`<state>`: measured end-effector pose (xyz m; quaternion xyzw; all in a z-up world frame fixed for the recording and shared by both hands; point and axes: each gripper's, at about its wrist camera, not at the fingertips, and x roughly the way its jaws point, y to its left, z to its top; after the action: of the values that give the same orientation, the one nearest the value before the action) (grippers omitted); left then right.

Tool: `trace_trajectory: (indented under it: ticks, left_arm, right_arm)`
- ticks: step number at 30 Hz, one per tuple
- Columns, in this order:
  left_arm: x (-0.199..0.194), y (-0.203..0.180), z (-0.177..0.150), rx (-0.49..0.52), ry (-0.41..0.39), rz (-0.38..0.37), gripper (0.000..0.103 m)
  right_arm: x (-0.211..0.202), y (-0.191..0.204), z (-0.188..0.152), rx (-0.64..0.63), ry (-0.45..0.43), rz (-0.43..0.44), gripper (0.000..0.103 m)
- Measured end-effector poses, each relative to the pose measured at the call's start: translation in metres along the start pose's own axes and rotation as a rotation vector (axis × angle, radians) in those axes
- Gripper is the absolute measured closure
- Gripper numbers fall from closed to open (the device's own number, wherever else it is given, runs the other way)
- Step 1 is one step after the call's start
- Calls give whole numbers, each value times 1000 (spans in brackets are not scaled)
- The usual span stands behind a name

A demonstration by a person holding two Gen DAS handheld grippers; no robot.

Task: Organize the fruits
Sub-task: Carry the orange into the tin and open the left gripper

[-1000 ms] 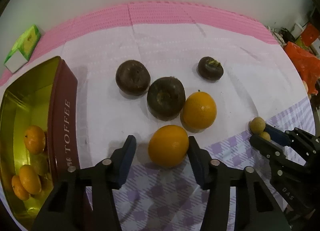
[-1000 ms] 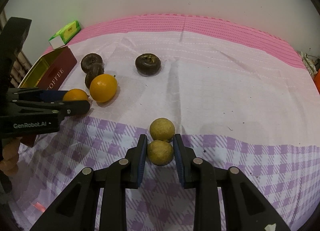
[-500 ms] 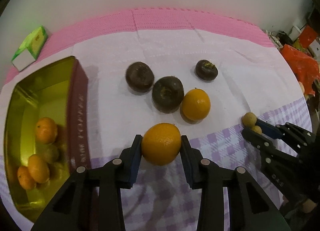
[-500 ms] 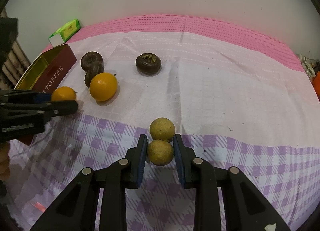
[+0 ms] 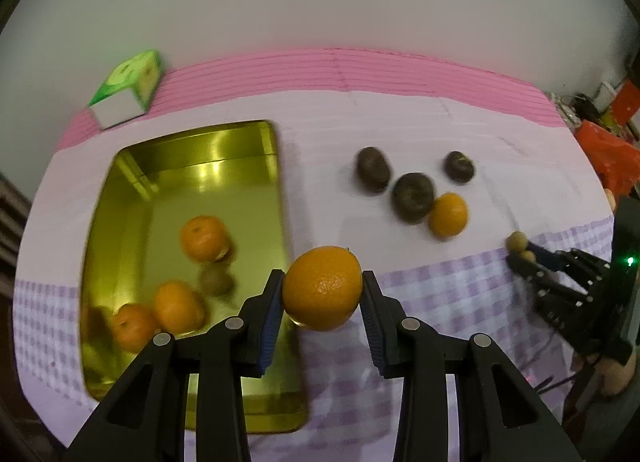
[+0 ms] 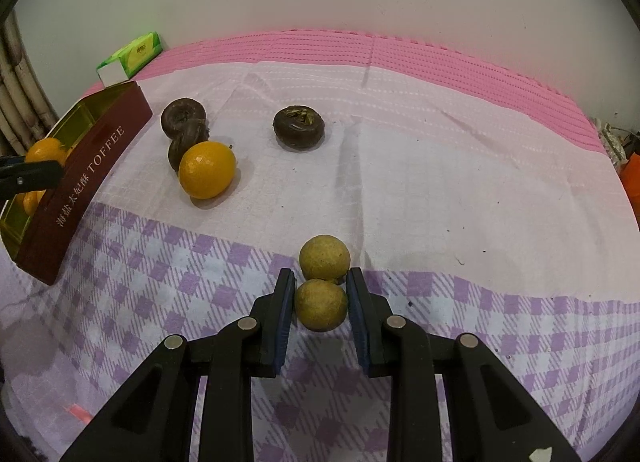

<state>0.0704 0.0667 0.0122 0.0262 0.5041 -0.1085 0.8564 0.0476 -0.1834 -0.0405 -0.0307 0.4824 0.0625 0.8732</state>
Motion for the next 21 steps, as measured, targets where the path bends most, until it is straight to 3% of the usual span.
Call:
trace_trajectory:
  ticks: [12, 21]
  left_arm:
    - [10, 63, -30, -45, 84, 99, 65]
    - [22, 69, -38, -27, 108, 125, 65]
  right_arm:
    - [1, 2, 1, -1, 6, -10, 77]
    - [2, 1, 4, -1, 14, -14, 77]
